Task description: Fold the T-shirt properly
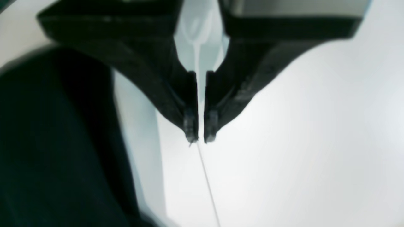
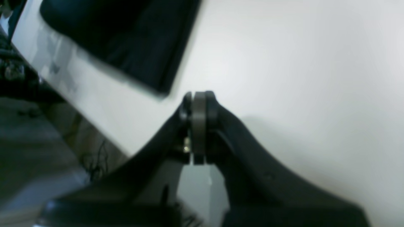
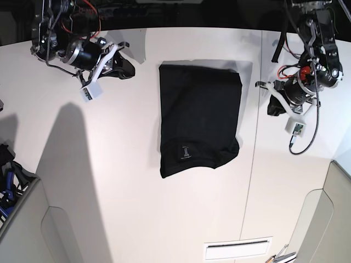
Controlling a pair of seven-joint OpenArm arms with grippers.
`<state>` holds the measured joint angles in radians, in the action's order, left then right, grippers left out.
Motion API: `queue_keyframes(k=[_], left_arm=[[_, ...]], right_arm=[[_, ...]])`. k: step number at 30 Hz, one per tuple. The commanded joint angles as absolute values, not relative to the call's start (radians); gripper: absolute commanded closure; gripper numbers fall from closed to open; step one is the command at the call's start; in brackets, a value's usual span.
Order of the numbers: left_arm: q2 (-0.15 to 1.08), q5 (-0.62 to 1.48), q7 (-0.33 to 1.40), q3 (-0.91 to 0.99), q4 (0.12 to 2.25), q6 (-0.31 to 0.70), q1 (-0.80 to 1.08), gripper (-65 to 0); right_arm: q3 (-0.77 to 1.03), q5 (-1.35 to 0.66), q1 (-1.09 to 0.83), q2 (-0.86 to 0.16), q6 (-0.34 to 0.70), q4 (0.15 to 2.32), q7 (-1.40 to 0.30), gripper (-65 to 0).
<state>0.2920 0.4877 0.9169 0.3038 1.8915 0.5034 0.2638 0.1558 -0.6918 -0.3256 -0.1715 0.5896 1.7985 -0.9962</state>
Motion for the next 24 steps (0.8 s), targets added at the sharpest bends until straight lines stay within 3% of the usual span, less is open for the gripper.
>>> queue_keyframes(k=[1, 7, 24], left_arm=[[0.302, 0.509, 0.895, 0.325, 1.954, 0.509, 0.299, -4.3], [0.302, 0.539, 0.895, 0.390, 2.135, 0.509, 0.553, -4.3], [0.302, 0.542, 0.894, 0.391, 2.138, 0.509, 1.003, -4.3]], right_arm=[[0.158, -0.726, -0.354, -0.200, 0.599, 1.838, -0.986, 0.0], [0.158, -0.727, -0.530, -0.305, 0.599, 1.893, -0.985, 0.0], [0.157, -0.730, -0.846, -0.432, 0.598, 1.881, -0.985, 0.0]])
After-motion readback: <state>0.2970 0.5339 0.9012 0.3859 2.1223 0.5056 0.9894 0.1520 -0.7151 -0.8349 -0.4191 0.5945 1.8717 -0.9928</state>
